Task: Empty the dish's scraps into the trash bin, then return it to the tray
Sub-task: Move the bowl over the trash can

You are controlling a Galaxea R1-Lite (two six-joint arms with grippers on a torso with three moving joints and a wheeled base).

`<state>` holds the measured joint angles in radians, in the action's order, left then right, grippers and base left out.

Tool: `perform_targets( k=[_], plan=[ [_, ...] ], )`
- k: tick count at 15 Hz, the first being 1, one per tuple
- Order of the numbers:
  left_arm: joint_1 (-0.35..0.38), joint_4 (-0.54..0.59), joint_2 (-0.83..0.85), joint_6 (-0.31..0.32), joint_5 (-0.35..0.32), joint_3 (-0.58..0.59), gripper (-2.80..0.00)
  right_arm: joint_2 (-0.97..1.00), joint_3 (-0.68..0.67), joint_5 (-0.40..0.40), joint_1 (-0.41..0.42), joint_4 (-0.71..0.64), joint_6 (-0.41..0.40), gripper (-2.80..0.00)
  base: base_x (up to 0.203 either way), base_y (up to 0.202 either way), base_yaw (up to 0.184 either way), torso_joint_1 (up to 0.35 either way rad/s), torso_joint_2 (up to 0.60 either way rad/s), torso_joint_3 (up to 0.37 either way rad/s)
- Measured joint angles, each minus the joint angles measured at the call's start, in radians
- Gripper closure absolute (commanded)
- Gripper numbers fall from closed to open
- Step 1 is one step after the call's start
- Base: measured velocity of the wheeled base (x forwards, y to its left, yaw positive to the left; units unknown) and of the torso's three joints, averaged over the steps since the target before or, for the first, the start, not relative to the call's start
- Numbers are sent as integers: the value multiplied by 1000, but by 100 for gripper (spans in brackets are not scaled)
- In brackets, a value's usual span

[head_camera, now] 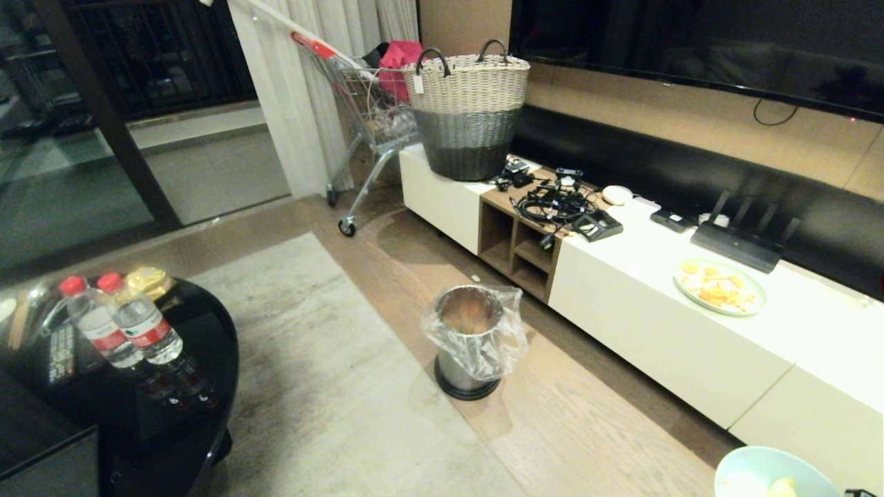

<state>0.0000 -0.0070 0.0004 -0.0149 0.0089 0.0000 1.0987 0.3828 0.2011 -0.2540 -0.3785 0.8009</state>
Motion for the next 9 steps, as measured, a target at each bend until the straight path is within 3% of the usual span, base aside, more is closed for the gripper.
perform_targets(
  k=[7,9],
  plan=[
    [0,0,0,0,-1,0,0,0,-11,1,0,0,-1,0,0,0,0,0,0,0],
    [0,0,0,0,-2,0,0,-3,-21,9,0,3,-1,0,123,0,0,-3,2,4]
  ],
)
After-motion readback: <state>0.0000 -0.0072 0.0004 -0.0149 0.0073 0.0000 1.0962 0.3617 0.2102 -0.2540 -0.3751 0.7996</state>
